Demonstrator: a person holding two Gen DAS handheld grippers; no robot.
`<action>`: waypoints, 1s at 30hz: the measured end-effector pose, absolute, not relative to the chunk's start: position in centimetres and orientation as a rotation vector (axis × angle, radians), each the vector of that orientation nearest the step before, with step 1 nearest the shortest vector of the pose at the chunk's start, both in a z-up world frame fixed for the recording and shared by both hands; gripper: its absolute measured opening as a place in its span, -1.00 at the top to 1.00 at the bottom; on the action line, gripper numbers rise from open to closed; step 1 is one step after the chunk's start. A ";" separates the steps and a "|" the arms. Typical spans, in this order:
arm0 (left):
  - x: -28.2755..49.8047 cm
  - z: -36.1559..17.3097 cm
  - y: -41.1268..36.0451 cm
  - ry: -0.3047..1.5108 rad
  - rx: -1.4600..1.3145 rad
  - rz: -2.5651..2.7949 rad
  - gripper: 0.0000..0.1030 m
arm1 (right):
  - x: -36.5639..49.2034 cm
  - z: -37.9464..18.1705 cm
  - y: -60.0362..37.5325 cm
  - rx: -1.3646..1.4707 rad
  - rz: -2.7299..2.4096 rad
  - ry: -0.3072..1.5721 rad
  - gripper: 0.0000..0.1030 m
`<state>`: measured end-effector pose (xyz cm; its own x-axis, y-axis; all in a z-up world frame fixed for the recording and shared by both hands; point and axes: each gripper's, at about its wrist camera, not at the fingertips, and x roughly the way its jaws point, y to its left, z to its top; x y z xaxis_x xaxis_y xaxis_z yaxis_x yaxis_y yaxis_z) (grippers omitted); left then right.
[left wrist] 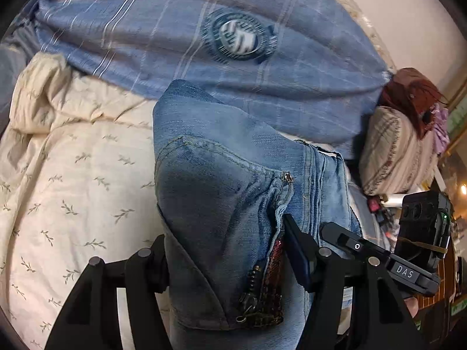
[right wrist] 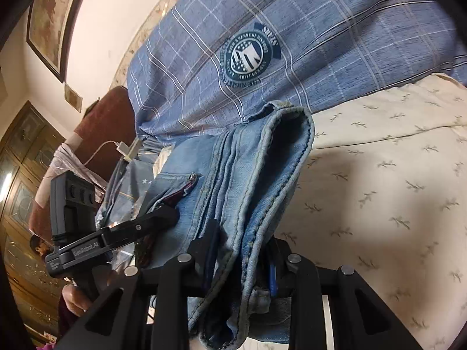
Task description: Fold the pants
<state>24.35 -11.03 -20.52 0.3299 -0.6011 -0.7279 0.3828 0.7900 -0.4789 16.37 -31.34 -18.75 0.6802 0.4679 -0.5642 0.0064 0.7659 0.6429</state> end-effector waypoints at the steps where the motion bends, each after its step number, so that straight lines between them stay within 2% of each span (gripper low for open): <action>1: 24.7 -21.4 -10.6 1.065 -0.236 -0.644 -0.27 | 16.9 -19.4 -31.2 0.671 0.279 0.807 0.43; 4: 26.0 -25.2 -10.6 1.143 -0.229 -0.606 -0.27 | 18.2 -22.5 -30.8 0.693 0.264 0.868 0.43; 6: 26.4 -27.2 -10.7 1.155 -0.195 -0.564 -0.35 | 18.7 -24.9 -30.6 0.706 0.232 0.915 0.43; 8: 26.4 -28.0 -10.4 1.124 -0.224 -0.583 -0.48 | 18.6 -26.5 -31.2 0.750 0.239 0.899 0.43; 12: 26.5 -28.3 -10.6 1.114 -0.222 -0.581 -0.58 | 18.6 -27.8 -31.8 0.801 0.252 0.900 0.27; 15: 26.4 -28.3 -10.9 1.113 -0.195 -0.558 -0.66 | 18.6 -27.7 -31.5 0.782 0.245 0.890 0.24; 17: 26.2 -28.0 -10.5 1.130 -0.204 -0.537 -0.68 | 18.5 -27.6 -31.5 0.785 0.241 0.891 0.20; 21: 24.5 -26.1 -9.7 1.100 -0.171 -0.480 -0.68 | 17.3 -26.5 -31.8 0.815 0.195 0.911 -0.04; 30: 17.8 -17.4 -6.4 0.885 -0.059 -0.374 -0.75 | 10.8 -17.9 -31.9 0.727 0.182 0.730 -0.06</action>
<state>17.83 -6.41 -17.38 0.5730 -0.3430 -0.7443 0.2944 0.9337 -0.2036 10.75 -31.91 -17.90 0.7421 0.3928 -0.5431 0.0909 0.7439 0.6621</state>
